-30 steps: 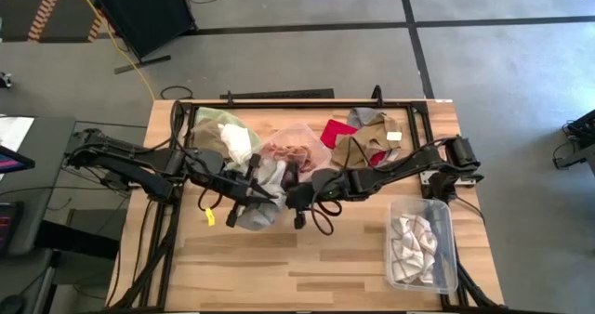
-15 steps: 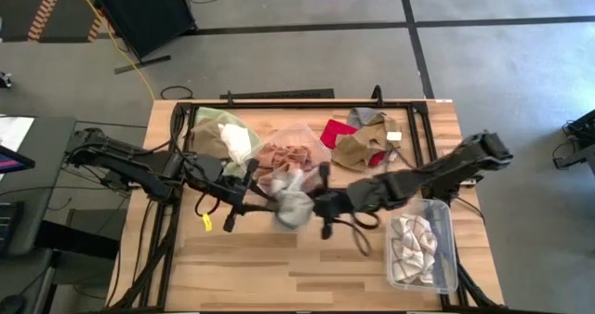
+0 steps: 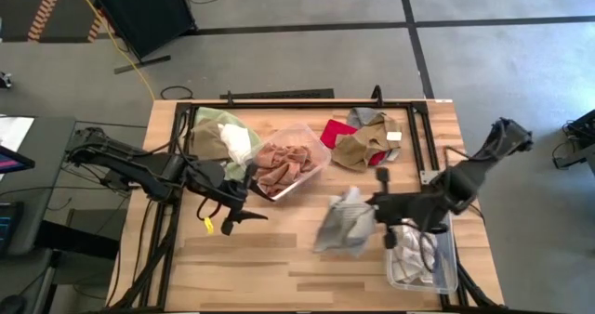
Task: Sort towels by color in basket
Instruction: Put the gray towel into the bottom transparent bin
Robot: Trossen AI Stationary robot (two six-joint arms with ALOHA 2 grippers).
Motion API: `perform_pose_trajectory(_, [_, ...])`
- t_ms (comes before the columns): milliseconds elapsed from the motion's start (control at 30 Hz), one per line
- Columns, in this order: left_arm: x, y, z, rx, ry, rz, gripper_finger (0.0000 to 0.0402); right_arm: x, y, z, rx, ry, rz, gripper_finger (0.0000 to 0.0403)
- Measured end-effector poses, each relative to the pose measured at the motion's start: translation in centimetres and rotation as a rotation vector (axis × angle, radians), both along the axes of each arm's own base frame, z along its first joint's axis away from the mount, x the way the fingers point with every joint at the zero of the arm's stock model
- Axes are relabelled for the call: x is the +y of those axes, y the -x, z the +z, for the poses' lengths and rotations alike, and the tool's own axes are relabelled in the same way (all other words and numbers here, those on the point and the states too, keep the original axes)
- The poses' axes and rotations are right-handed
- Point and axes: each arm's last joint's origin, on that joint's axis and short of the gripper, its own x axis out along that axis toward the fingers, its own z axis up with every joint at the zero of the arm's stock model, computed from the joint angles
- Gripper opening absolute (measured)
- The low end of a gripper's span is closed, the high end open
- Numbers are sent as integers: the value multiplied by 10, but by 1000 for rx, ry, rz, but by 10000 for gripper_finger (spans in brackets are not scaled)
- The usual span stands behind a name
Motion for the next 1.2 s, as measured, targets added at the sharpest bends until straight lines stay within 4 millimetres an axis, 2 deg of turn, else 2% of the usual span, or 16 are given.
perform_pose_trajectory(367, [0, 1, -4, 52, 22, 13, 199, -4, 68, -12, 266, -247, -116, 27])
perform_pose_trajectory(767, [0, 1, -14, 81, 30, 19, 199, 6, 118, -27, 541, -443, -283, 27])
perform_pose_trajectory(967, [0, 1, -16, 101, 43, 27, 199, 16, 135, -37, 670, -482, -415, 27])
perform_pose_trajectory(1200, [0, 1, -16, 101, 43, 27, 199, 38, 133, -52, 757, -452, -483, 27])
